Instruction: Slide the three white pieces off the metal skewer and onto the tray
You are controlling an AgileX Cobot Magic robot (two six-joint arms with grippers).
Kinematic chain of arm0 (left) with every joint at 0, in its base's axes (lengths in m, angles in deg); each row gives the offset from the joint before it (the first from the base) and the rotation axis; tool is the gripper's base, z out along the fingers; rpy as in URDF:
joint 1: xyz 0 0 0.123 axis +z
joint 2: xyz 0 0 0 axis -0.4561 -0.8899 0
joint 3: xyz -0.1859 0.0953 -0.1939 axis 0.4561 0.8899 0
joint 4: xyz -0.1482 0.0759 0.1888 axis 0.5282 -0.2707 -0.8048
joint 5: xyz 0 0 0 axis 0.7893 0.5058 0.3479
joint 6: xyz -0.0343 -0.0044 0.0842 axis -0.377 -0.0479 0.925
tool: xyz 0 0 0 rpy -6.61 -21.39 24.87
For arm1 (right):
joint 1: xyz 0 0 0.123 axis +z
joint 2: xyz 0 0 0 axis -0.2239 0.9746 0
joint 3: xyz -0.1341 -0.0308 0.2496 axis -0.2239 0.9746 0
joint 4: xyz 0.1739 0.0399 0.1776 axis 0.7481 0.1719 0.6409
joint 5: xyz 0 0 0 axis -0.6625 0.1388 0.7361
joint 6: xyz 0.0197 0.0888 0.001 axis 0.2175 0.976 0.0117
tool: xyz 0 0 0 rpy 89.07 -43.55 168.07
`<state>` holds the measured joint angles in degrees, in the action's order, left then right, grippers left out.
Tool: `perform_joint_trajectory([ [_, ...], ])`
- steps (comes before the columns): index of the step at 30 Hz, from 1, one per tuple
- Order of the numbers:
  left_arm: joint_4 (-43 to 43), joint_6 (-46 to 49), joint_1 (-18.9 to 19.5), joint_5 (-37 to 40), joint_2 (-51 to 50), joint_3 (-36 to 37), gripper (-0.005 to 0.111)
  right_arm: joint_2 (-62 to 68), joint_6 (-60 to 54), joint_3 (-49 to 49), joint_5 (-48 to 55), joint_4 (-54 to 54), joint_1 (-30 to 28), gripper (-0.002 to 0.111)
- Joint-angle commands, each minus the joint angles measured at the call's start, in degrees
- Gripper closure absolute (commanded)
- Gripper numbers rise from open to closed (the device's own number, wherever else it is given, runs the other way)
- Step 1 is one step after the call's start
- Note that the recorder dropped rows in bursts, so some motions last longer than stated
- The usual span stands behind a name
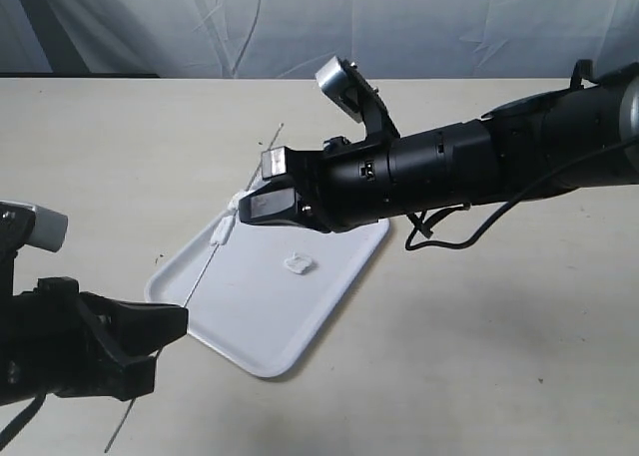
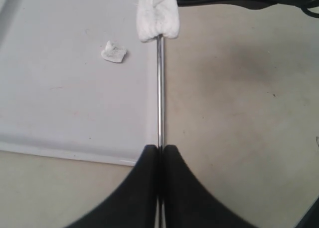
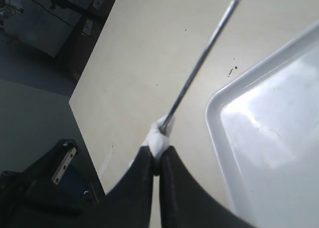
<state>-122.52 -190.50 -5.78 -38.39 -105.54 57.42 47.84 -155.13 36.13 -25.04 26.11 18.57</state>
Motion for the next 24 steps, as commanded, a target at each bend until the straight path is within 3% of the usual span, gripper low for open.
perform_joint_trajectory([
  [1, -1.2, -0.1, -0.3, -2.4, 0.3, 2.8, 0.107, -0.5, -0.6, -0.4, -3.2, 0.3, -0.1, 0.109],
  [10, -2.3, -0.1, -0.3, -5.2, 0.3, 6.5, 0.107, -0.5, -0.6, -1.9, -12.9, 0.3, -0.1, 0.109],
  [24, -3.0, -1.0, -0.3, -5.6, 0.3, 10.5, 0.107, -0.5, -0.4, -6.7, -19.8, 0.3, -0.1, 0.109],
])
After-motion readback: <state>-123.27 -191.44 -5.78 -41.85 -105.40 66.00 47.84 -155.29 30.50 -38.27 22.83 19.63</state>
